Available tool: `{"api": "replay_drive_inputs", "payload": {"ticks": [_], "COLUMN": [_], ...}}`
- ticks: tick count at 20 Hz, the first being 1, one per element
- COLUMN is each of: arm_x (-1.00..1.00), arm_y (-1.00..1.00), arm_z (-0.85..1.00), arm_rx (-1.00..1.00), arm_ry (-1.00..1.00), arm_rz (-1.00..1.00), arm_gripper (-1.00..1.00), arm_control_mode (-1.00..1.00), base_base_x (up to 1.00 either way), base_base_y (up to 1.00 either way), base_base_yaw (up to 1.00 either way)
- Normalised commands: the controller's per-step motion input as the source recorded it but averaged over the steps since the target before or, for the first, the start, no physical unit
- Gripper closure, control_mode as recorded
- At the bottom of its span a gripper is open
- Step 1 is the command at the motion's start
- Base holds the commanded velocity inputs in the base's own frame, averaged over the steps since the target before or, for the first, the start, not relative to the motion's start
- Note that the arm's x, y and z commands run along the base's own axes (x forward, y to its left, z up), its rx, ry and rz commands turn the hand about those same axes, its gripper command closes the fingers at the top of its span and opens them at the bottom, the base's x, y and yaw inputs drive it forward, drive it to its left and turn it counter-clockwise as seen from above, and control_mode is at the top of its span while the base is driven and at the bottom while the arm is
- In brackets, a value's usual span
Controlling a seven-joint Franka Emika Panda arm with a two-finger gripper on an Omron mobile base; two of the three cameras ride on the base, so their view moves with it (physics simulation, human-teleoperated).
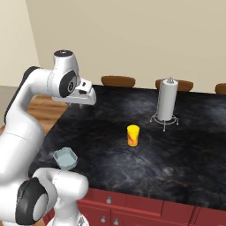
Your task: Pick the tupperware and cup and place them in the sink. Then turn on the water.
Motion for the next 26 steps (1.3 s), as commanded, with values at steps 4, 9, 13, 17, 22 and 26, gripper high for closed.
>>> {"api": "replay_drive_inputs", "payload": {"ticks": [4,9,13,17,22,26], "arm_x": [-0.08,-0.18,-0.31,-0.28,-0.42,-0.33], "arm_y": [0.00,0.00,-0.04,-0.03,-0.05,0.00], "arm_z": [0.00,0.00,0.00,0.00,0.00,0.00], "arm_rx": [0.00,0.00,0.00,0.00,0.00,-0.01], "arm_ry": [0.00,-0.03,-0.01,0.00,0.00,0.06], "arm_rz": [0.00,0.00,-0.01,0.00,0.00,0.00], "arm_gripper": [-1.00,-1.00,-1.00,-1.00,-1.00,-1.00], "arm_control_mode": [-1.00,-1.00,-1.00,-1.00,-1.00,-1.00], "base_base_x": [0.00,0.00,0.00,0.00,0.00,0.00], "base_base_y": [0.00,0.00,0.00,0.00,0.00,0.00], "base_base_yaw": [0.00,0.00,0.00,0.00,0.00,0.00]}}
